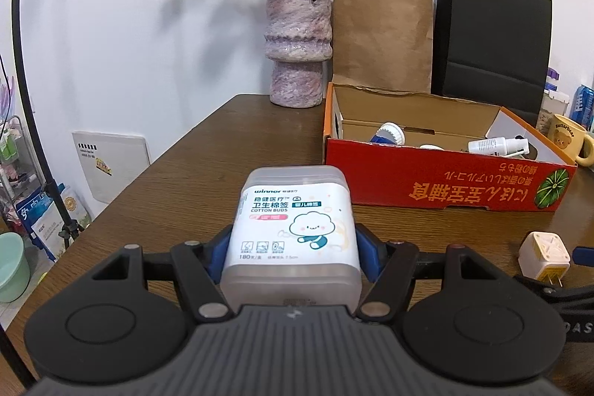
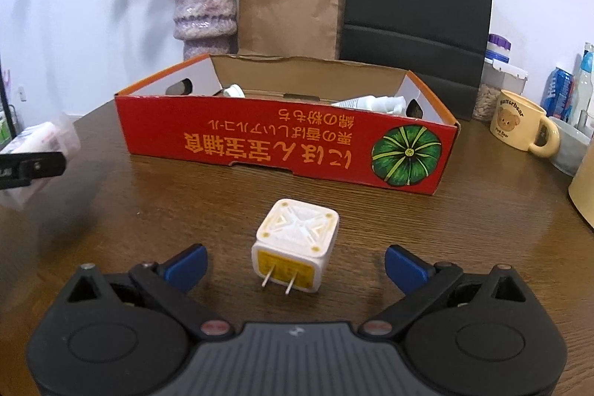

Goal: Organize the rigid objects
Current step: 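Grasp the white cotton-bud container with the left tool while the right tool grasps the white cube plug, then carry the cotton-bud container and cube plug over the red box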

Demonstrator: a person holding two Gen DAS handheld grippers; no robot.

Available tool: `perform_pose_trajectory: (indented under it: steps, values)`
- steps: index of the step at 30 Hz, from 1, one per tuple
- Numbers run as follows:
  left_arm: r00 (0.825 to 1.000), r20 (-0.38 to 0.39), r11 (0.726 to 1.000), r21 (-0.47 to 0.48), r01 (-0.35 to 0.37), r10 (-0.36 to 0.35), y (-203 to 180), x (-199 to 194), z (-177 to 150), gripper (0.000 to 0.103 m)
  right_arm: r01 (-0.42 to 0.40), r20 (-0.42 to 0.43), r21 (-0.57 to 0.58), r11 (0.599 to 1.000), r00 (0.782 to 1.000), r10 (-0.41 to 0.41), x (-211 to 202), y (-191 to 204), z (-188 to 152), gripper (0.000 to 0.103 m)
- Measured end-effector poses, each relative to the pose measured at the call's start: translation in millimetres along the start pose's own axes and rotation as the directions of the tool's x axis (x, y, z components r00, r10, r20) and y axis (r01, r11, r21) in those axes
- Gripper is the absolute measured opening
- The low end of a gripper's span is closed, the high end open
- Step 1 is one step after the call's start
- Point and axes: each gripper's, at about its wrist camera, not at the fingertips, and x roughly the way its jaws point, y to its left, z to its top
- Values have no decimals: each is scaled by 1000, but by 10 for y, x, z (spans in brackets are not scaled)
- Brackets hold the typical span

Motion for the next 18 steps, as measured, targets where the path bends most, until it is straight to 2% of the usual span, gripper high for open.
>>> perform_pose_trajectory:
  steps: [4,10,14,18]
  values:
    - [1000,4,1000,7,5,-5,-16,-9,-14,67,-1,-14,4,1000,1000,1,54,20,25,89]
    - [1000,3,1000,9,4,-4,-8,-8,-19,67,-10,-14,26,1000,1000,11,64,-21,31,67]
    - [1000,3,1000,10,1,-1,-14,-1,-18,67,-13,-6,37,999,1000,13,54,-38,32,46]
    - [1000,5,1000,11,3,-3,-16,-4,-19,67,-20,-1,61,998,1000,20,41,-69,25,45]
